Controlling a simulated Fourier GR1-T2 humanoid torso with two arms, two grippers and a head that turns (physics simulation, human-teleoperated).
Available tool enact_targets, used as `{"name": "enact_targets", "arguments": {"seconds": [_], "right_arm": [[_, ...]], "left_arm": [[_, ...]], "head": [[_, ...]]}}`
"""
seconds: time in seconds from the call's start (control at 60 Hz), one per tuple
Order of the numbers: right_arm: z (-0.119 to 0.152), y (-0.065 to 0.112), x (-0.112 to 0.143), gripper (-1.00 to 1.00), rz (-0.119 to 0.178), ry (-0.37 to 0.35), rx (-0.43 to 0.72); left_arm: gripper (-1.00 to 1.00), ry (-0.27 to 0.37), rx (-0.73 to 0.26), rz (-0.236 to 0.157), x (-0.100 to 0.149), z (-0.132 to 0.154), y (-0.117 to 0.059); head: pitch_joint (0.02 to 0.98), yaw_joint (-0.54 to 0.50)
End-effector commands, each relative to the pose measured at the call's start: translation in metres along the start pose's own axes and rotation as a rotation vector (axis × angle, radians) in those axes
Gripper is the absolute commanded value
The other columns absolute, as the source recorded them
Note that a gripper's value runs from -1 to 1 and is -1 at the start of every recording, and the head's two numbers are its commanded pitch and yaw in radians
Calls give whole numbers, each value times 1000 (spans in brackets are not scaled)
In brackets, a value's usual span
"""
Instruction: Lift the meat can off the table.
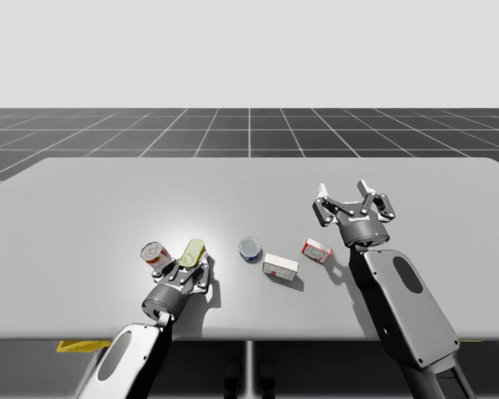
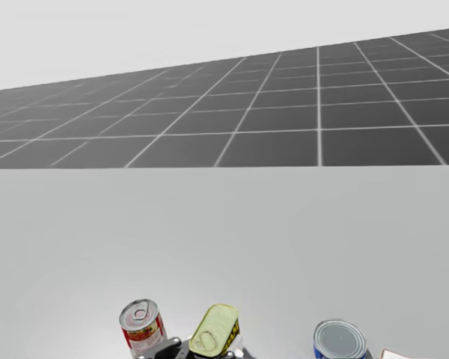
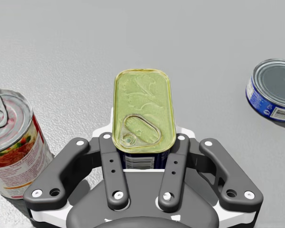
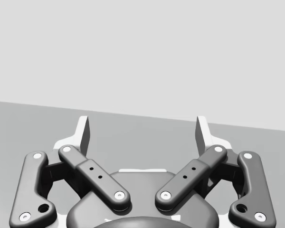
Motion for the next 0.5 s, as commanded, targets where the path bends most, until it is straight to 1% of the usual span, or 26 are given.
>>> {"name": "enact_targets", "arguments": {"seconds": [0.017,0.05,0.117,0.167,0.2,0.317,0.35,0.383,0.483,0.5], "right_arm": [[0,-1,0,-1000,0,-1,-3],[-1,-1,-1,-1000,1,1,-3],[-1,-1,-1,-1000,1,2,-5],[-1,-2,-1,-1000,2,3,-6],[-1,-2,-1,-1000,1,3,-7],[-1,-2,-1,-1000,1,2,-8],[-1,-2,-1,-1000,1,2,-9],[-2,-2,-1,-1000,-11,5,-9],[-2,-2,0,-1000,-12,4,-9],[-2,-2,0,-1000,-12,4,-9]], "left_arm": [[1000,9,-84,-24,-2,4,-6],[1000,-8,-80,-40,3,7,-6],[1000,-23,-82,-54,12,11,-7],[1000,-45,-77,-76,19,15,-8],[1000,-60,-77,-97,25,18,-8],[1000,-95,-76,-141,40,25,-9],[1000,-100,-78,-147,43,26,-9],[1000,-110,-77,-156,48,28,-9],[1000,-139,-80,-182,63,32,-8],[1000,-152,-78,-192,68,33,-7]], "head": [[480,266],[481,267],[484,269],[483,271],[482,273],[479,276],[479,276],[479,276],[477,275],[476,276]]}}
